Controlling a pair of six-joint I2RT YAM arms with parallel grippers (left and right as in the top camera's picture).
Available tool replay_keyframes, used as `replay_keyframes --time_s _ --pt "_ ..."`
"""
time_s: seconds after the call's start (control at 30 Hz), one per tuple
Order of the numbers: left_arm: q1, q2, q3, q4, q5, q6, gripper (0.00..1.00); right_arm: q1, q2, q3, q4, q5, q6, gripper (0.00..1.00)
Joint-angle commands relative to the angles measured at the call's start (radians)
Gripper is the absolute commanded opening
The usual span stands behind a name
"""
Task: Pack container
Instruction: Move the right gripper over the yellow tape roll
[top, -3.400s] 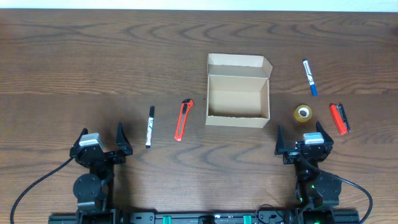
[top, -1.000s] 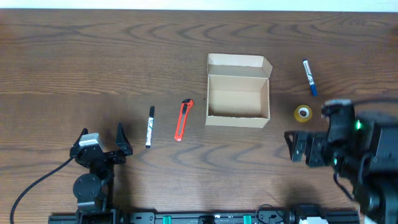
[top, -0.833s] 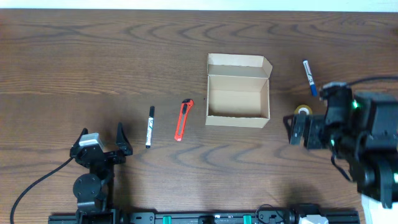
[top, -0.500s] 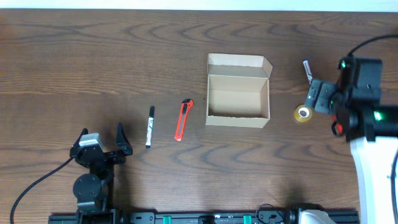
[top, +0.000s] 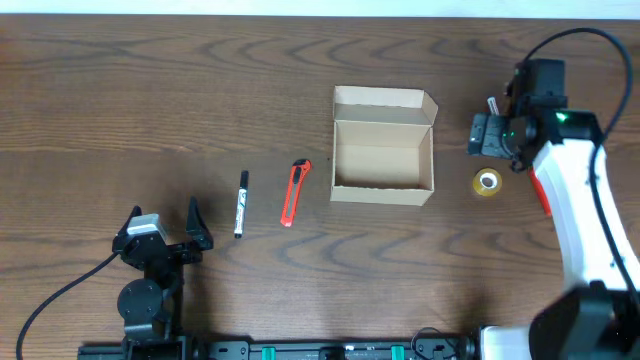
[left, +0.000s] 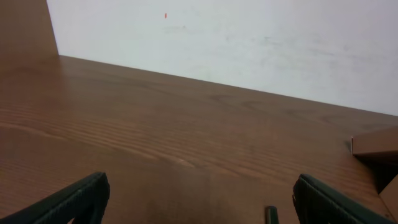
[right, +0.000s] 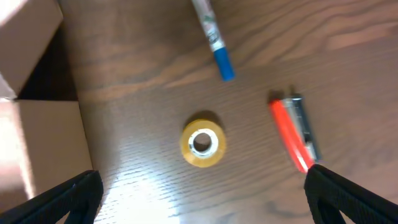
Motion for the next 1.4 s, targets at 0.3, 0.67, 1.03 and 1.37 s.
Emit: replay_keyframes --time_s 0.3,0.67,1.03,1.37 --pt "0.004 -0.007 -0.018 -0.044 -0.003 0.0 0.95 -0.007 0.18 0.01 0.008 -0.217 -0.129 0.99" --pt "0.004 -0.007 -0.018 -0.044 -0.004 0.0 0.95 -0.014 0.246 -0.003 -0.022 -0.212 -0.141 0.99" --pt "0.004 -0.007 -0.018 -0.044 -0.004 0.0 0.95 -0.107 0.246 -0.065 -0.011 -0.227 -0.14 0.99" --pt "0.004 -0.007 -0.018 -0.044 -0.003 0.0 0.95 -0.114 0.246 -0.113 0.031 -0.277 -0.148 0.99"
